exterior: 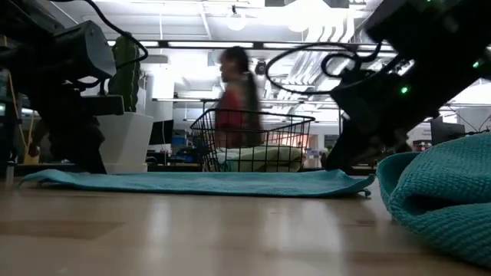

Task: Fold microfiber towels
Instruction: Fold the left blue microfiber cloth

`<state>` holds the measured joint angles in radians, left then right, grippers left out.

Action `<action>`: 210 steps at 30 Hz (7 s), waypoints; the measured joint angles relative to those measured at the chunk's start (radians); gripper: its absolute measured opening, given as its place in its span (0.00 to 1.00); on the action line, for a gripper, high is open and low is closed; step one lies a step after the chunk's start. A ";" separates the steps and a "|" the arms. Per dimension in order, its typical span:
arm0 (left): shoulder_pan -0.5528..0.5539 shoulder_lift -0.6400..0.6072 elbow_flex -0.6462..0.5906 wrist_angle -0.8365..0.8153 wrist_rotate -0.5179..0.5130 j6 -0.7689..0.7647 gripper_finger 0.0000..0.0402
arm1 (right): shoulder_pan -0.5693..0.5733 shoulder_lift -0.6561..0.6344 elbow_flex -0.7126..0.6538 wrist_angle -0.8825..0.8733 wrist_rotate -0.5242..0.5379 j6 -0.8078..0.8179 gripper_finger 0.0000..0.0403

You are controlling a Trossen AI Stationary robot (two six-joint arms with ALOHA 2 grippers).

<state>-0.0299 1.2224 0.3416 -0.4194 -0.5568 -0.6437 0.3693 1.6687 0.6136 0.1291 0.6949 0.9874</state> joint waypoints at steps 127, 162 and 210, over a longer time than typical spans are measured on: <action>-0.101 0.000 0.055 0.017 0.049 0.079 0.37 | -0.213 -0.083 -0.005 -0.217 -0.429 -0.577 0.02; 0.399 0.133 0.228 -0.179 0.699 0.488 0.42 | -0.213 -0.081 -0.007 -0.216 -0.436 -0.569 0.00; 0.093 -0.134 0.251 -0.295 0.414 0.296 0.00 | -0.105 -0.356 -0.009 -0.387 -0.405 -0.534 0.00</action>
<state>0.0634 1.0886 0.5922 -0.7146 -0.1431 -0.3480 0.2638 1.3128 0.6048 -0.2577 0.2896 0.4536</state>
